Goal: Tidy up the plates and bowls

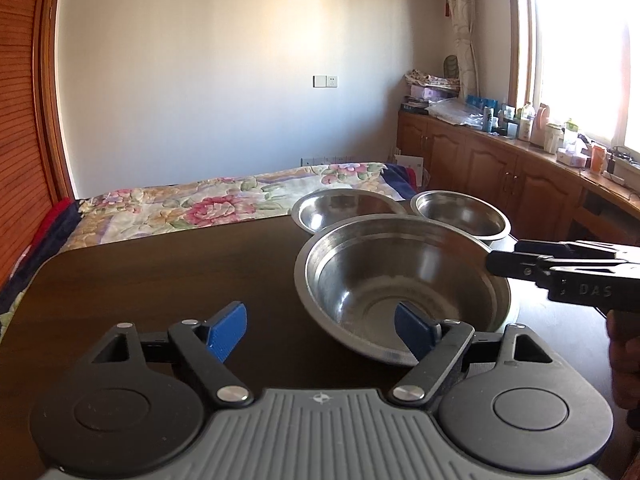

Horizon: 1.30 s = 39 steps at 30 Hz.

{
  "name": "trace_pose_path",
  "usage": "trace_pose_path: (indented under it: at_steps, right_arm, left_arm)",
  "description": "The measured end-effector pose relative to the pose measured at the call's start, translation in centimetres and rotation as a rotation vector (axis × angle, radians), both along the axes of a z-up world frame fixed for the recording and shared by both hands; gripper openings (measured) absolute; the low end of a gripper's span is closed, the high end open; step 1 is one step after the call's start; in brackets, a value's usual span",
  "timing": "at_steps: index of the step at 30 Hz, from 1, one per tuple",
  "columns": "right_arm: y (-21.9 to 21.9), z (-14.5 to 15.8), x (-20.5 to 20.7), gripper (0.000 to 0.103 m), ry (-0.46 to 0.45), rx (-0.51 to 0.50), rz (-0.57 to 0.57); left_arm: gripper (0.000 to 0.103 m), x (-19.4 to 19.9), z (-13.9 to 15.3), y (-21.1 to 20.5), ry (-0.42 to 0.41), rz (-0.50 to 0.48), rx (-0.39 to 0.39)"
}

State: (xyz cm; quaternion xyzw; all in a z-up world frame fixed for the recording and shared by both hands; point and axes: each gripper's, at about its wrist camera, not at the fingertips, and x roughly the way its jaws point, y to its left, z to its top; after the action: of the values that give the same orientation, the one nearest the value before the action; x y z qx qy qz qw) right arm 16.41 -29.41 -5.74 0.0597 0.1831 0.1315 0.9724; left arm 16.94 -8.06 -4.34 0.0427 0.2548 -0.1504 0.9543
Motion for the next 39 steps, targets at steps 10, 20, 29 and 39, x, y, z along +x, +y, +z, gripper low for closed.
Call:
trace_pose_path:
  at_steps: [10,20,29,39]
  right_arm:
    - [-0.1,-0.7,1.8,0.06,0.023,-0.006,0.044]
    - [0.2,-0.8,2.5,0.059,0.048,-0.01,0.072]
    - [0.2,-0.9,2.9,0.046,0.071,-0.014,0.067]
    - [0.2,-1.0,2.9,0.031,0.091,0.02,0.084]
  left_arm:
    - [0.062,2.4,-0.4,-1.0,0.049,-0.008,-0.018]
    - [0.038,3.8,-1.3,-1.2,0.101,0.008,-0.021]
    - [0.028,4.0,-1.5,-1.2,0.113,0.008,-0.022]
    - [0.026,3.6,-1.1,-1.2,0.13,0.002,-0.041]
